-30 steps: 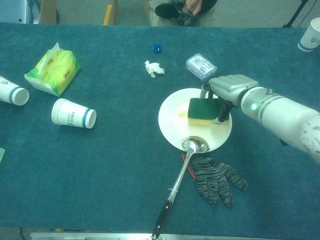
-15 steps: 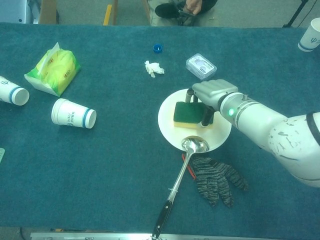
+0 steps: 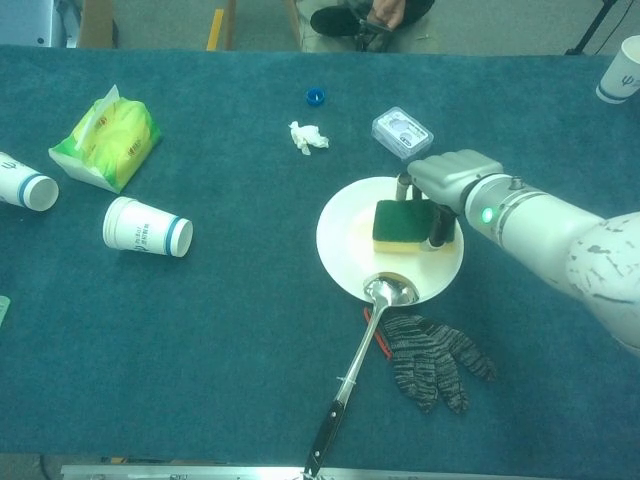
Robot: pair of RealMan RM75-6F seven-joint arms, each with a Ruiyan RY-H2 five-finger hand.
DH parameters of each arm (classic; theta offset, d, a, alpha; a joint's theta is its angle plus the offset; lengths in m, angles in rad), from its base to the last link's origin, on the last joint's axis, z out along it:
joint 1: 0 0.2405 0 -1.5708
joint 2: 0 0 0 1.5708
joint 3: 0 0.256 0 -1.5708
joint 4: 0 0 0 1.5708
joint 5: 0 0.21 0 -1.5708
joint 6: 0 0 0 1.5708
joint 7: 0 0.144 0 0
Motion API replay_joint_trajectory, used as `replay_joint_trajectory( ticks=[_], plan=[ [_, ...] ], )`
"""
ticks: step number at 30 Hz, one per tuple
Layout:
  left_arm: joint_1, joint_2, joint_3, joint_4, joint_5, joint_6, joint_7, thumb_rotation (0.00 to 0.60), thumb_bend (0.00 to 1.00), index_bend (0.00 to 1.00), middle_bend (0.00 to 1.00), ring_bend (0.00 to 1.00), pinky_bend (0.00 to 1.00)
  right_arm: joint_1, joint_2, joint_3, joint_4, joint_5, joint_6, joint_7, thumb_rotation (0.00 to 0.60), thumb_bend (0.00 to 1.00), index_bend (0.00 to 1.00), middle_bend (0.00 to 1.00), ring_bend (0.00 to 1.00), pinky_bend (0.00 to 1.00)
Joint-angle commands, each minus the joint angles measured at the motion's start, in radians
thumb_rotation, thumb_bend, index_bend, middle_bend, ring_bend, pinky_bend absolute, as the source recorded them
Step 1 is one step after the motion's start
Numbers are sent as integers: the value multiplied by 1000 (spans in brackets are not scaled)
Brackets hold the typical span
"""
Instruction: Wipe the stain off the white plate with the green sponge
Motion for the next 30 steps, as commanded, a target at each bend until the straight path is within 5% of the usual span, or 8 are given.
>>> replay_joint_trajectory(
  ticks=[1, 30],
  plan=[
    [0, 0, 0, -3, 3, 1, 2, 600, 175, 152, 126, 51, 159, -2, 18, -3, -10, 10, -2, -1, 600, 188, 311, 346, 366, 645],
    [16, -3, -4, 31, -10, 19, -43, 600, 175, 152, 122, 50, 159, 57, -133, 45, 125, 59, -43, -3, 600, 188, 311, 346, 366, 645]
  ],
)
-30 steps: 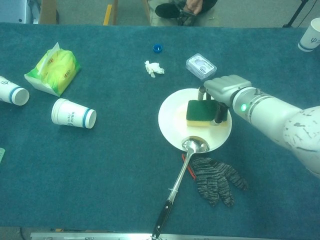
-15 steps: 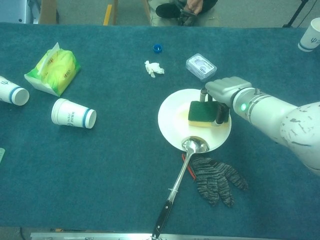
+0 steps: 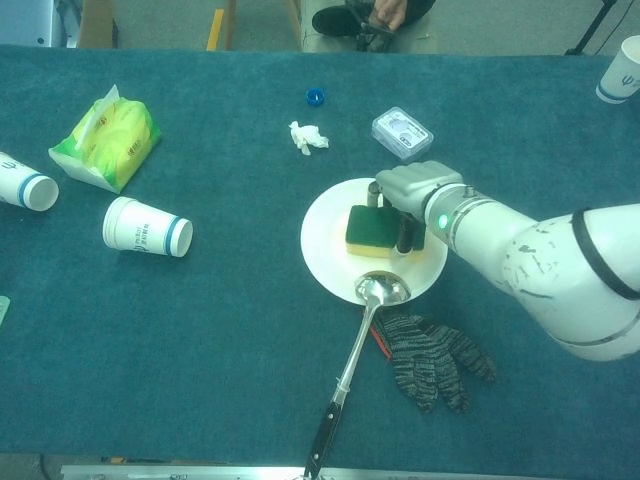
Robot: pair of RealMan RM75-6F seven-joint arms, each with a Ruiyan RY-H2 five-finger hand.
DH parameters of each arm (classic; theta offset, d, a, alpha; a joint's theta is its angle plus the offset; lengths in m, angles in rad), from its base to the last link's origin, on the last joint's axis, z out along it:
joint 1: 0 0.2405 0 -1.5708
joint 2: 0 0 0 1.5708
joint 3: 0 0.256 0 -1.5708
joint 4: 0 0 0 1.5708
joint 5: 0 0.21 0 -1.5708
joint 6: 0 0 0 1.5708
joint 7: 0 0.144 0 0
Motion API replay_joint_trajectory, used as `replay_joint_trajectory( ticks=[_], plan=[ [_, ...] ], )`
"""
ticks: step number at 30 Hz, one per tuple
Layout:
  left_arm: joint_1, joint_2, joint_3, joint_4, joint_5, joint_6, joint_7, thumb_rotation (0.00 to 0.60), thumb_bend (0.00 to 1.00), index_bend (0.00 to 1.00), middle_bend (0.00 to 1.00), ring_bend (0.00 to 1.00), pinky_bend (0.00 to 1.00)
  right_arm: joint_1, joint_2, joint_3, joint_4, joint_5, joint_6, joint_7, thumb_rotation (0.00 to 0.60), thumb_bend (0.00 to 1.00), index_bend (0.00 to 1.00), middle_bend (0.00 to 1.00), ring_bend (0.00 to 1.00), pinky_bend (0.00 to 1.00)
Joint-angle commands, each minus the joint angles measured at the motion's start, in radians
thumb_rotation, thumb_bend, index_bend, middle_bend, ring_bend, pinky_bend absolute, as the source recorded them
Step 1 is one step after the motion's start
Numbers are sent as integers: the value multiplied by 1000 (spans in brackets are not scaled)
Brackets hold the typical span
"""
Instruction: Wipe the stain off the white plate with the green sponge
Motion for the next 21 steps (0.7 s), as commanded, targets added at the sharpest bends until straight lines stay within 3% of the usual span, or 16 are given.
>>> replay_joint_trajectory(
  ticks=[1, 6, 14, 21],
  plan=[
    [2, 1, 1, 2, 1, 2, -2, 600, 175, 152, 121, 50, 159, 2, 1, 0, 0, 5, 2, -4, 600, 187, 311, 346, 366, 645],
    [4, 0, 1, 3, 4, 6, -3, 600, 175, 152, 121, 50, 159, -6, 34, 0, -26, 7, 15, -1, 600, 187, 311, 346, 366, 645],
    [3, 1, -1, -6, 10, 11, 3, 600, 175, 152, 121, 50, 159, -35, 114, 44, -109, -70, 10, 84, 600, 188, 311, 346, 366, 645],
    [5, 4, -1, -10, 8, 10, 7, 600, 175, 152, 121, 50, 159, -35, 109, 40, -115, -103, -13, 115, 600, 188, 310, 346, 366, 645]
  ],
)
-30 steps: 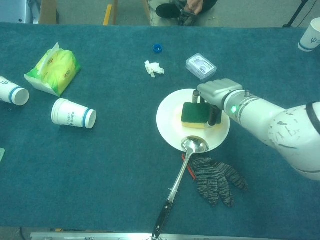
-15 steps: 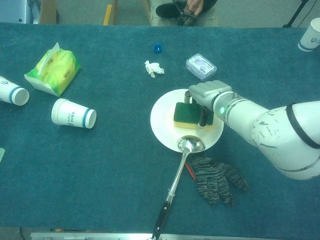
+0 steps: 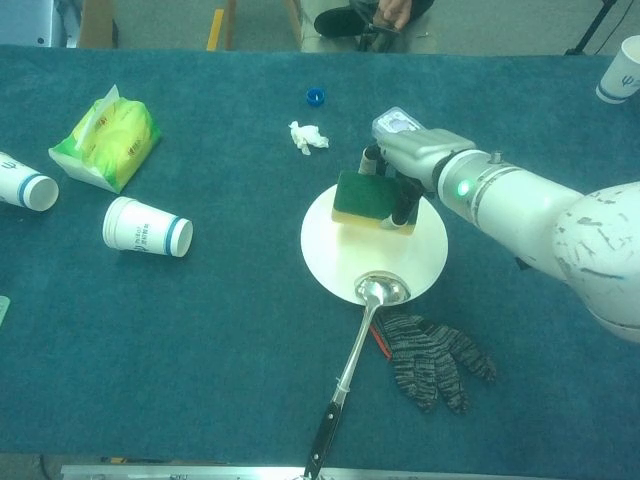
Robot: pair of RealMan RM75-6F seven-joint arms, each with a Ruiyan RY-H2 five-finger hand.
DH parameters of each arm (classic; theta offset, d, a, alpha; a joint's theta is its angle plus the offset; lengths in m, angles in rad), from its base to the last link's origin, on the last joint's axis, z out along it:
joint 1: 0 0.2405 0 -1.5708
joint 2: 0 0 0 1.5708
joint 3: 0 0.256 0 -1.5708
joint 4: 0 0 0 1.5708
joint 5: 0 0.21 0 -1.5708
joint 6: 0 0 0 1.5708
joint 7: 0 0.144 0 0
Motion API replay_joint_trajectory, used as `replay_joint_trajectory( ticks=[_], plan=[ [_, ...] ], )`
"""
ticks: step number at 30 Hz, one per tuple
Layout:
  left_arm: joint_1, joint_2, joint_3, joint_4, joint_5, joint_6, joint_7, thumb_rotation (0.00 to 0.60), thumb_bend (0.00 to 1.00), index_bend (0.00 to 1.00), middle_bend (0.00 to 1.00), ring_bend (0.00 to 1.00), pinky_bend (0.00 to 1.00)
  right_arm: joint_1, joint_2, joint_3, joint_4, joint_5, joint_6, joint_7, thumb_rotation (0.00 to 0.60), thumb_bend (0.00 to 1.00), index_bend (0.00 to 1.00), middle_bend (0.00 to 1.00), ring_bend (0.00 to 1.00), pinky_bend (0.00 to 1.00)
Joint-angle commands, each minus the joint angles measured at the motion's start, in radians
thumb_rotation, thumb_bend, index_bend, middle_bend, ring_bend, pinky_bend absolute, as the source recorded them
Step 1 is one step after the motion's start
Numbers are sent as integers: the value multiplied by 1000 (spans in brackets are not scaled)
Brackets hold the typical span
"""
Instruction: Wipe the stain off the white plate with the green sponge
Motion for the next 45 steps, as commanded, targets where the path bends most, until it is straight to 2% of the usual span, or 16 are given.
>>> replay_joint_trajectory(
  ticks=[1, 11, 23, 38, 45],
  plan=[
    [0, 1, 1, -1, -1, -2, -2, 600, 176, 152, 121, 50, 159, 4, -13, -12, 10, 0, -9, -1, 600, 188, 310, 346, 366, 645],
    [-4, -1, 1, -3, 1, -11, 0, 600, 175, 152, 121, 50, 159, 56, -53, -32, 67, 106, -36, -68, 600, 187, 310, 346, 366, 645],
    [-5, -2, 0, 1, 2, -10, -5, 600, 176, 152, 121, 50, 159, 117, -61, -23, 79, 233, -32, -141, 600, 188, 311, 346, 366, 645],
    [-1, -4, 4, -2, 18, 4, -3, 600, 176, 152, 119, 50, 159, 127, 50, -55, -21, 287, 21, -185, 600, 189, 311, 346, 366, 645],
    [0, -8, 4, -1, 22, 9, -7, 600, 176, 152, 118, 50, 159, 130, 22, -73, 3, 250, 42, -190, 600, 190, 311, 346, 366, 645]
  ],
)
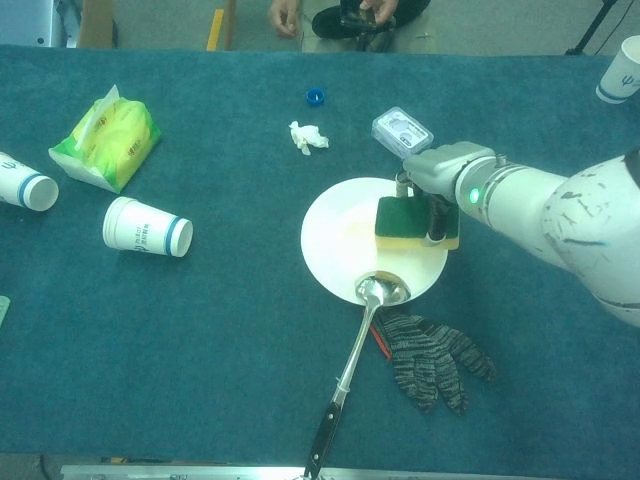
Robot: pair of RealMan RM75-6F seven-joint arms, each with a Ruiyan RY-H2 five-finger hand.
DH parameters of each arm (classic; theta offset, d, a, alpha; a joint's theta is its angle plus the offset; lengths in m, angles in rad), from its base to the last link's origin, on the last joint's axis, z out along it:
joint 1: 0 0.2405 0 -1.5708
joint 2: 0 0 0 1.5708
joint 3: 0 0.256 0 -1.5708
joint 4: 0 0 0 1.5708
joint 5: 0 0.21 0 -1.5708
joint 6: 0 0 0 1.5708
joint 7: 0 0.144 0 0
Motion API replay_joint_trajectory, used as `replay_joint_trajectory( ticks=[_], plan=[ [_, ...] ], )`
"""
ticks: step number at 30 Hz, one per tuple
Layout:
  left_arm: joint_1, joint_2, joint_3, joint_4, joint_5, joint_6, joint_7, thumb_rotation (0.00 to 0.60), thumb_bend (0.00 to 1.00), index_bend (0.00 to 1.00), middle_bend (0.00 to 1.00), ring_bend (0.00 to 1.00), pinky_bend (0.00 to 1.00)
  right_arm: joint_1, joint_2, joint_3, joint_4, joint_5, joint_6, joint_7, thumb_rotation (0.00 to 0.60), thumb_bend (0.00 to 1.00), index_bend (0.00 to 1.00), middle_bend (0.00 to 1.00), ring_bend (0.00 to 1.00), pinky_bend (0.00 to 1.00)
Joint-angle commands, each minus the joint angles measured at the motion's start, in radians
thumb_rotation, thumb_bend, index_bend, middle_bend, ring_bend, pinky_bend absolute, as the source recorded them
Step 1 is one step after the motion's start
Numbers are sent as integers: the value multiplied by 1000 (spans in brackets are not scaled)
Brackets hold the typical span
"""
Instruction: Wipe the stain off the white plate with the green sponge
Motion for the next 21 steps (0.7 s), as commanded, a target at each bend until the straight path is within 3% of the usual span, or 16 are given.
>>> replay_joint_trajectory(
  ticks=[1, 7, 21],
  plan=[
    [0, -1, 0, 1, 0, 0, -2, 600, 176, 152, 118, 49, 159, 4, -25, -10, 17, -18, 16, -7, 600, 191, 311, 346, 366, 645],
    [2, -2, 1, 11, -1, 3, -15, 600, 176, 152, 117, 50, 159, 19, -97, -17, 63, -41, 62, -39, 600, 190, 311, 346, 366, 645],
    [8, -5, -1, 34, -6, 14, -46, 600, 175, 152, 115, 48, 159, 28, -194, 24, 103, -83, 93, -63, 600, 190, 311, 346, 366, 645]
  ],
)
